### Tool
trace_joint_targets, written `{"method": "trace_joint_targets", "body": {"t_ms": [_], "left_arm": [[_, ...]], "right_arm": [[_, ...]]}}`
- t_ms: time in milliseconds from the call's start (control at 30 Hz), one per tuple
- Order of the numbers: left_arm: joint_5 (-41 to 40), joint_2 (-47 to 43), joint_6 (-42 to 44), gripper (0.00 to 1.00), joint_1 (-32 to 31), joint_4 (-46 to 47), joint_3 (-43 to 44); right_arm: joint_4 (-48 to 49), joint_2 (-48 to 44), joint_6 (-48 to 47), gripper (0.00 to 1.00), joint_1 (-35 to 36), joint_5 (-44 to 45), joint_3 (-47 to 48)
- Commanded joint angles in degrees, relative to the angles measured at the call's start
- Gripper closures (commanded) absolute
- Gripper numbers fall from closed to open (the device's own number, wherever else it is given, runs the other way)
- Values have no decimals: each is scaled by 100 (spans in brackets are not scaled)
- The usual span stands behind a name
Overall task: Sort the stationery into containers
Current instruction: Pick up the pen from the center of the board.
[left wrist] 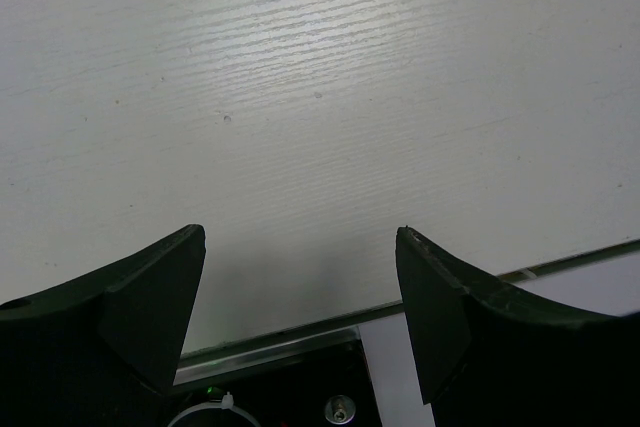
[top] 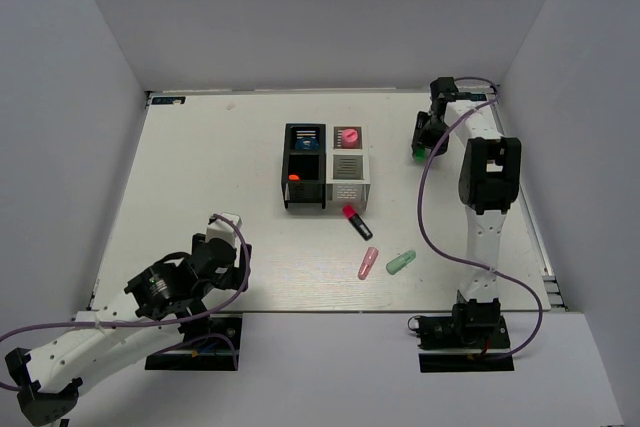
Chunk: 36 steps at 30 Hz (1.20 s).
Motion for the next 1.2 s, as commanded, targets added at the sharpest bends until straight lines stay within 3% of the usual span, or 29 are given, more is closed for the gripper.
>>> {"method": "trace_joint_targets", "body": {"t_ms": [0, 67, 367, 667, 1167], "left_arm": [[-6, 28, -6, 13, 32, 85, -16], [-6, 20, 3, 13, 32, 111, -16], [-32, 99, 11, 13, 23, 94, -16], [-32, -15, 11, 13, 32, 76, -24], [-23, -147, 3, 13, 32, 67, -16]], "right_arm": [[87, 628, -3, 44, -119, 273, 314], [-80, 849, 103, 46, -155, 237, 885], [-264, 1157, 200, 50, -172, -35, 1386], [-799, 1175, -55, 54, -137, -334, 1167], [-1328, 1148, -811, 54, -111, 131, 1053]]}}
